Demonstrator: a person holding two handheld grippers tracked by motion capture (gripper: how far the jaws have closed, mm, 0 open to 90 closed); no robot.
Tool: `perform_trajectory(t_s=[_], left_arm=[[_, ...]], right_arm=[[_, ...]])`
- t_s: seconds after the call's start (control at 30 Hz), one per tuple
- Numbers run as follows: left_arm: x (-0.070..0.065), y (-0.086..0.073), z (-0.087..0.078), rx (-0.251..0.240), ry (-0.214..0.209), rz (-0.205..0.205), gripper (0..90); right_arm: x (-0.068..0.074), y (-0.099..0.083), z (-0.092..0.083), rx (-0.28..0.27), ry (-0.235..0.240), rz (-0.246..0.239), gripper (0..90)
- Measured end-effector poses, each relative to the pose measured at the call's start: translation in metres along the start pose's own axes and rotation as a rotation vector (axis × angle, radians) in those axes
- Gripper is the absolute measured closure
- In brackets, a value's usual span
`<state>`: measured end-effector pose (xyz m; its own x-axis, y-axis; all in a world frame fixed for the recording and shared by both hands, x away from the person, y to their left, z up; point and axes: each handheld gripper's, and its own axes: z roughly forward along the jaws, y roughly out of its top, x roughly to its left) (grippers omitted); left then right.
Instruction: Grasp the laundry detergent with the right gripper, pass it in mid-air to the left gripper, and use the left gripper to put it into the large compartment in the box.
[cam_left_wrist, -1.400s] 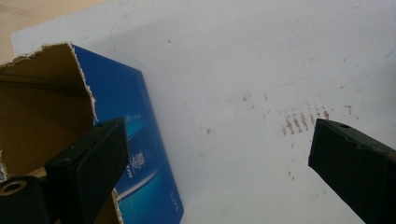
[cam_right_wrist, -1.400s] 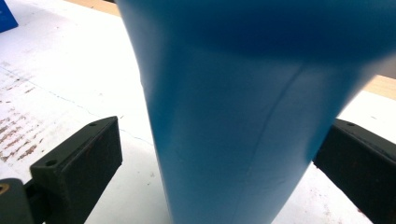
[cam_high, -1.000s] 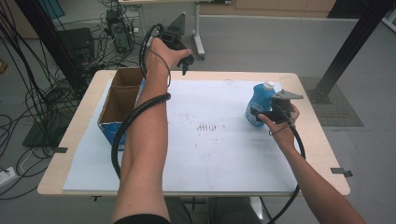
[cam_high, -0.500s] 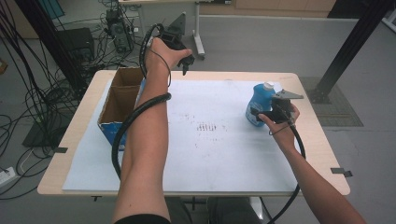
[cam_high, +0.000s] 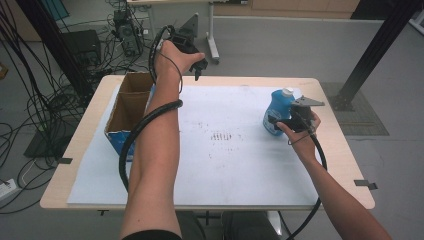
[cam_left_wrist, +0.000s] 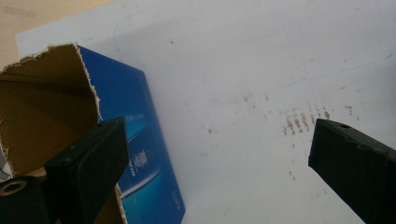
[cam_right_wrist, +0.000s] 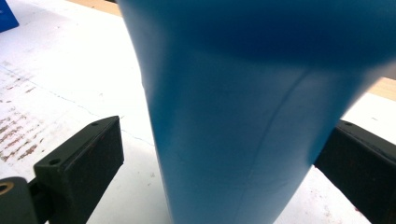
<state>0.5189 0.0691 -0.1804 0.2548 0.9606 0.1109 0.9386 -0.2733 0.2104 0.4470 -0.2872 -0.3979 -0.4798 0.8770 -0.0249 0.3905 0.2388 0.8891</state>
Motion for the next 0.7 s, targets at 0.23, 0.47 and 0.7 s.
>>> perform_trajectory(t_s=[0.23, 0.47, 0.7], left_arm=[[-0.0001, 0.0001, -0.0007, -0.003, -0.001, 0.003, 5.6], [-0.0001, -0.0001, -0.0001, -0.001, 0.000, 0.000, 5.6], [0.0005, -0.0010, 0.0014, 0.004, 0.003, 0.001, 5.6]], right_arm=[[-0.0003, -0.0002, 0.0001, 0.001, 0.003, 0.004, 2.7], [-0.0003, -0.0002, 0.0003, 0.000, 0.004, 0.006, 3.7], [-0.0007, -0.0002, 0.0003, -0.005, 0.003, 0.005, 12.9]])
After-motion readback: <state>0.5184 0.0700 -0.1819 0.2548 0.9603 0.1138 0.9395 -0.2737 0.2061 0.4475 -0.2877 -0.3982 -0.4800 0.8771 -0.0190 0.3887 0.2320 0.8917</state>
